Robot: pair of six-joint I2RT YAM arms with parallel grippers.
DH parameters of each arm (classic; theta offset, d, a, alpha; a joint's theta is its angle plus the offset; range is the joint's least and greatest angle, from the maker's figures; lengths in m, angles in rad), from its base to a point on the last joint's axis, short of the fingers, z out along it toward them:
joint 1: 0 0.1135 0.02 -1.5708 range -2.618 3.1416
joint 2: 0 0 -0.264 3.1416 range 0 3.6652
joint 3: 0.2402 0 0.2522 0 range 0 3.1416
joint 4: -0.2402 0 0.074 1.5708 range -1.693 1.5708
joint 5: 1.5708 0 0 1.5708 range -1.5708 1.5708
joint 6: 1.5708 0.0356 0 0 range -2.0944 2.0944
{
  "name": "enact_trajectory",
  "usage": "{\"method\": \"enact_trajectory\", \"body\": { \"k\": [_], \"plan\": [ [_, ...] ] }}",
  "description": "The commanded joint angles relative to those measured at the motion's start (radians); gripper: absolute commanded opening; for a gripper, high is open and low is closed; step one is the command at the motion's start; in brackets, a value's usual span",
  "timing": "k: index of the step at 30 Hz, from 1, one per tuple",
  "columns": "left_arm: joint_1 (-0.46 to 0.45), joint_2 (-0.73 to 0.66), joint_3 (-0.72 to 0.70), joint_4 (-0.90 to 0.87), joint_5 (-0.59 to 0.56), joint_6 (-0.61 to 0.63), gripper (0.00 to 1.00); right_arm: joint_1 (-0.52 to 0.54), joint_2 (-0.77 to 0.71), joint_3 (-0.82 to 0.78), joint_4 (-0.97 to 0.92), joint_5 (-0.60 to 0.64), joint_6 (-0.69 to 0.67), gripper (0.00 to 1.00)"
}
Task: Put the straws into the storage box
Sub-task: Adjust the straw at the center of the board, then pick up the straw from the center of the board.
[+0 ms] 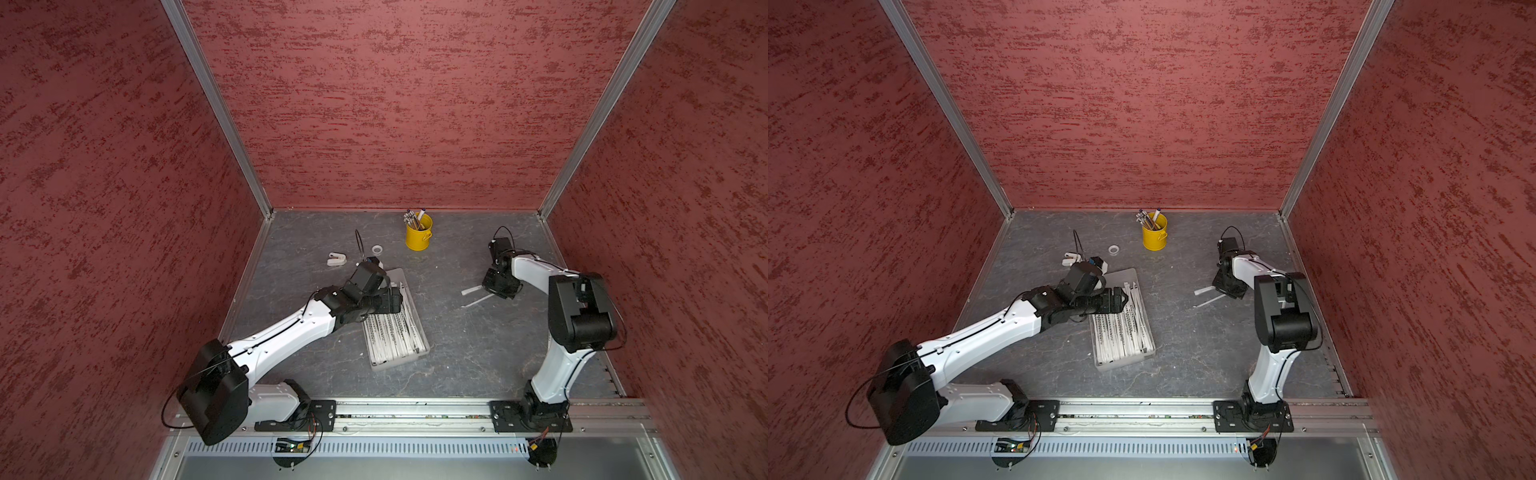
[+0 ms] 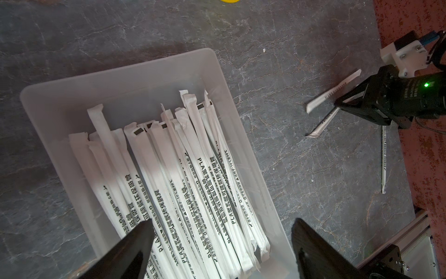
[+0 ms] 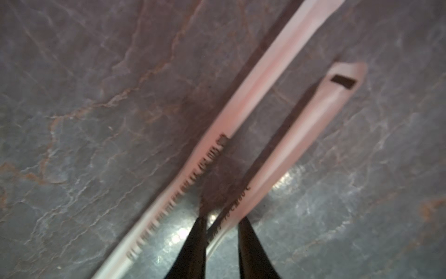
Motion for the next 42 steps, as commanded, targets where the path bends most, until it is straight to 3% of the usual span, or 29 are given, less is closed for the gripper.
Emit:
{"method": "enact_trajectory", "body": {
  "k": [1,8,14,21,22,25,28,35,42],
  "plan": [
    [0.002,-0.007,-0.004,-0.005,-0.002,0.002,0.92,0.046,0.046,0.068,0.012,-0.036,-0.083,0.21],
    [0.007,-0.012,-0.01,-0.011,-0.008,0.003,0.92,0.182,0.067,0.132,-0.139,0.013,-0.265,0.14],
    [0.019,-0.027,-0.005,-0.033,-0.02,0.009,0.92,0.206,-0.09,0.021,-0.18,-0.008,-0.283,0.06],
    [0.125,-0.175,-0.039,-0.135,-0.054,0.02,0.92,0.299,-0.303,-0.019,-0.194,-0.144,-0.216,0.04],
    [0.144,-0.197,-0.046,-0.149,-0.056,0.024,0.92,0.311,-0.304,-0.006,-0.219,-0.11,-0.192,0.07],
    [0.181,-0.235,-0.073,-0.161,-0.044,0.026,0.92,0.297,-0.256,0.008,-0.222,0.01,-0.175,0.3],
    [0.193,-0.229,-0.084,-0.154,-0.016,0.019,0.92,0.257,-0.182,0.02,-0.186,0.031,-0.189,0.39],
    [0.173,-0.203,-0.092,-0.115,0.008,0.0,0.91,0.22,-0.043,0.019,-0.106,0.003,-0.21,0.39],
    [0.163,-0.186,-0.084,-0.111,0.004,0.002,0.91,0.209,0.008,-0.008,-0.052,-0.028,-0.205,0.23]
  ]
}}
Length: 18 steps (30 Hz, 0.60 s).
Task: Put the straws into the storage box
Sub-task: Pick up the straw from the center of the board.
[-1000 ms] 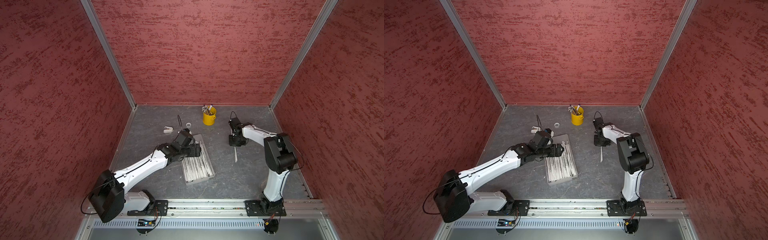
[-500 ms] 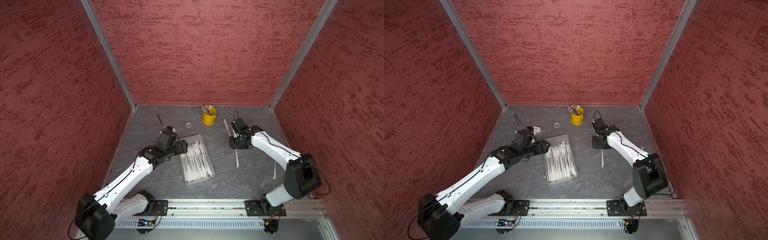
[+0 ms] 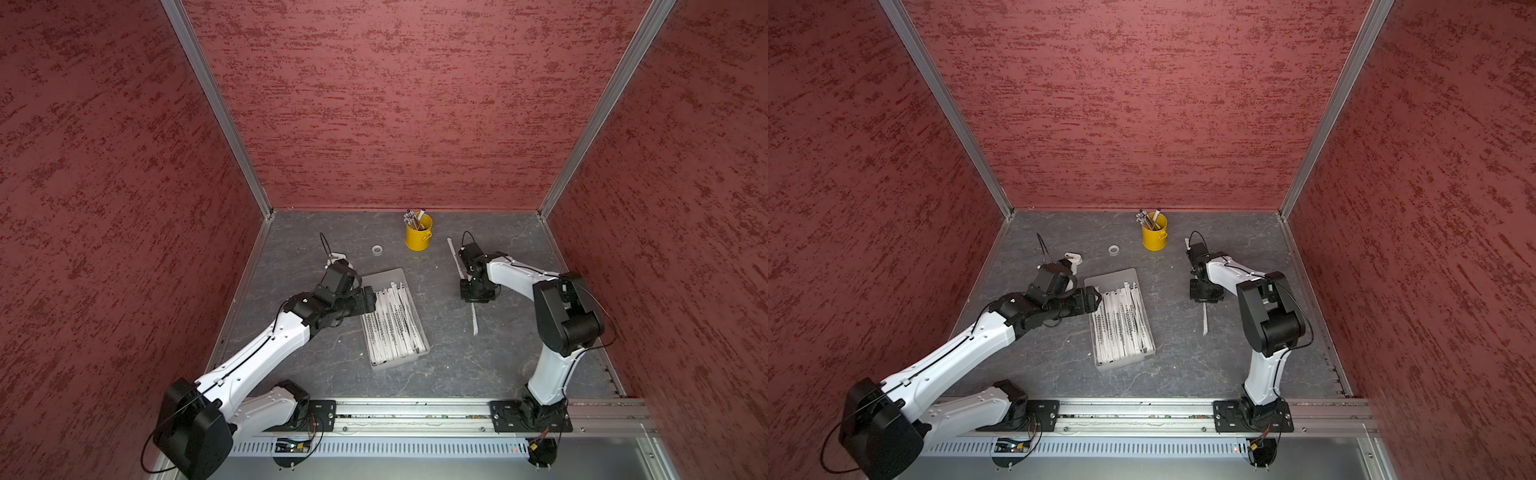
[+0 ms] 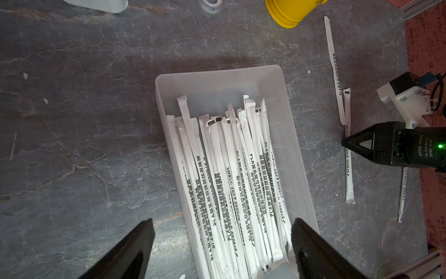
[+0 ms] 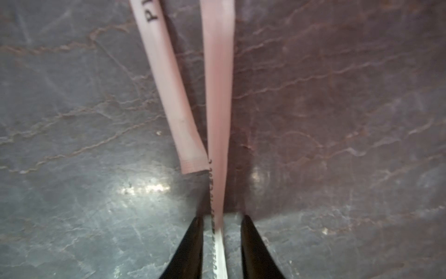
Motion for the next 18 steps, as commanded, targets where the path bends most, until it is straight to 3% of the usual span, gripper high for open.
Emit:
{"method": "enact_trajectory", "body": {
  "k": [1,6,11,13,15,18],
  "plan": [
    [-0.003,0.001,0.001,0.022,0.001,0.001,0.91,-0.013,0.015,-0.019,0.048,-0.008,-0.002,0.19],
    [0.0,-0.018,0.003,-0.004,-0.019,0.009,0.91,-0.033,-0.051,-0.069,0.044,0.011,-0.004,0.05],
    [0.021,-0.052,0.008,-0.042,-0.035,0.02,0.91,0.003,-0.231,-0.067,-0.023,-0.001,0.02,0.0],
    [0.026,-0.068,0.01,-0.062,-0.046,0.019,0.91,0.072,-0.302,-0.027,-0.071,-0.015,0.051,0.0],
    [0.029,-0.085,0.009,-0.082,-0.062,0.006,0.91,0.218,-0.341,0.039,-0.086,-0.045,0.09,0.0],
    [0.027,-0.101,-0.009,-0.077,-0.07,-0.029,0.91,0.399,-0.283,0.144,-0.065,-0.076,0.134,0.0]
  ]
}}
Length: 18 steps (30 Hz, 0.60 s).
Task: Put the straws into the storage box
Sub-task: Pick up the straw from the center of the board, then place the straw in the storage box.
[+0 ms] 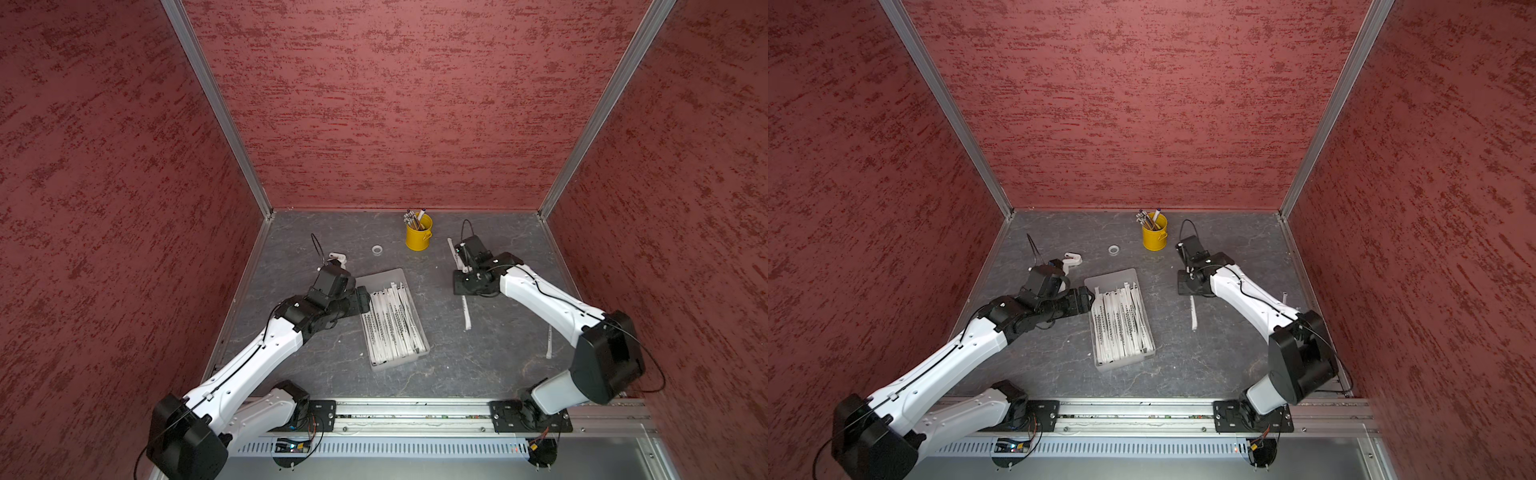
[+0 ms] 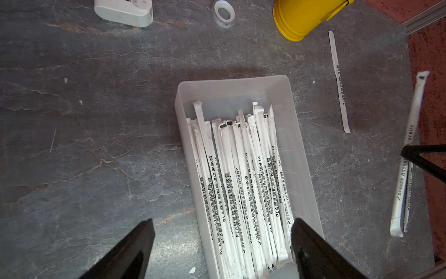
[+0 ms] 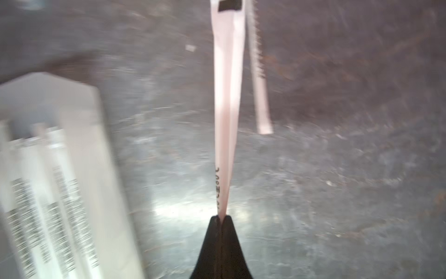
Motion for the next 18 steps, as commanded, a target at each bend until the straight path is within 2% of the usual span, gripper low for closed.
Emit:
{"method": "enact_trajectory", "body": {
  "k": [1,4,8,18],
  "plan": [
    [0.003,-0.02,-0.019,-0.005,-0.024,-0.034,0.91,0.175,0.065,0.097,0.011,-0.069,0.075,0.0],
    [-0.009,-0.006,-0.036,0.027,-0.006,-0.061,0.9,0.257,0.187,0.177,0.057,-0.067,0.099,0.0],
    [-0.024,0.012,-0.035,0.047,0.001,-0.067,0.9,0.289,0.315,0.221,0.054,-0.025,0.129,0.0],
    [-0.032,0.039,-0.035,0.082,0.02,-0.065,0.91,0.323,0.402,0.169,-0.002,0.078,0.189,0.0]
  ]
}}
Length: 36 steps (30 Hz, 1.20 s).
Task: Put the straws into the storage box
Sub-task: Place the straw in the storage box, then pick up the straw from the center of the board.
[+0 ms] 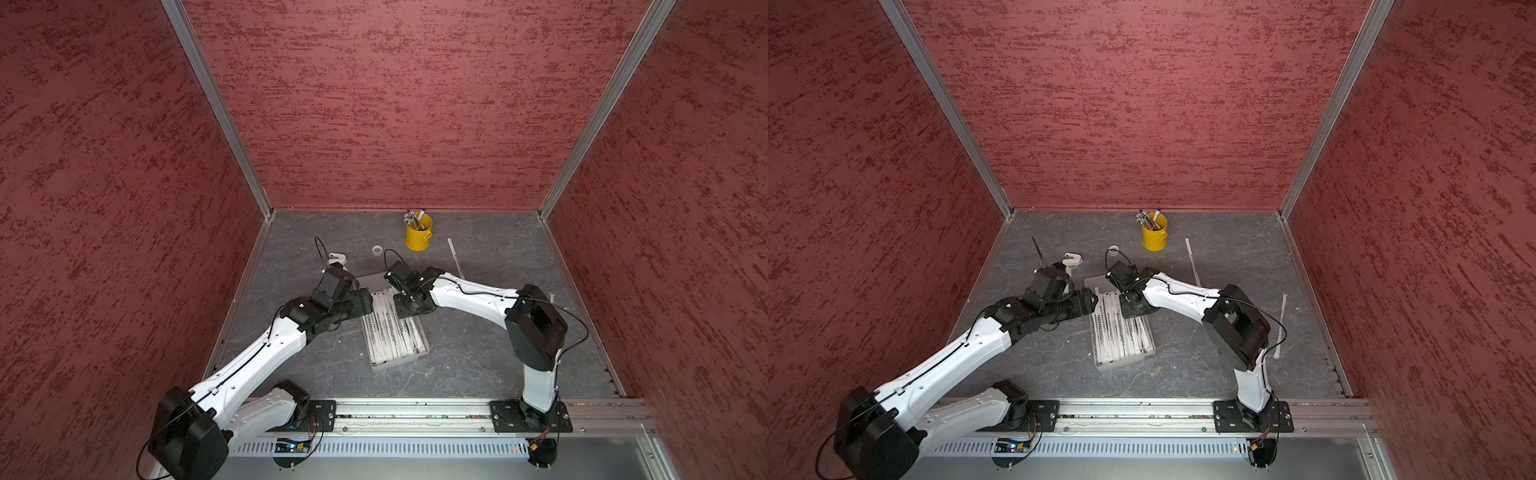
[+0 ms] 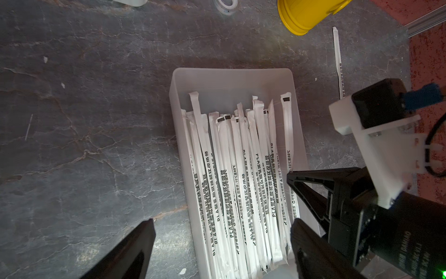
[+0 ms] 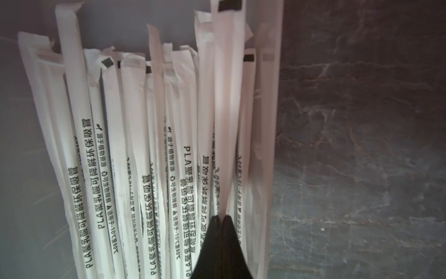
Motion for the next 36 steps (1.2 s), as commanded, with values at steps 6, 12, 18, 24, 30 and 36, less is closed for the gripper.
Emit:
{"method": "enact_trajectory", "body": {
  "k": [6,12,18,24,30,36],
  "plan": [
    [-0.013,0.005,-0.003,0.036,0.008,-0.004,0.91,0.018,0.033,-0.018,-0.044,0.087,0.053,0.05],
    [-0.017,0.003,0.005,0.033,0.008,-0.002,0.9,0.025,0.023,-0.012,-0.047,0.102,0.063,0.15],
    [-0.016,0.001,0.021,0.022,0.0,0.006,0.91,0.035,-0.032,0.016,-0.088,0.113,0.075,0.26],
    [-0.072,0.031,0.073,0.009,-0.034,0.047,0.91,-0.146,-0.243,-0.055,-0.082,0.053,0.051,0.26],
    [-0.249,0.234,0.175,0.124,-0.013,0.036,0.92,-0.452,-0.179,-0.074,0.013,-0.012,-0.153,0.4],
    [-0.308,0.415,0.276,0.17,0.033,0.033,0.92,-0.57,0.039,0.093,0.071,-0.025,-0.226,0.44]
  ]
}}
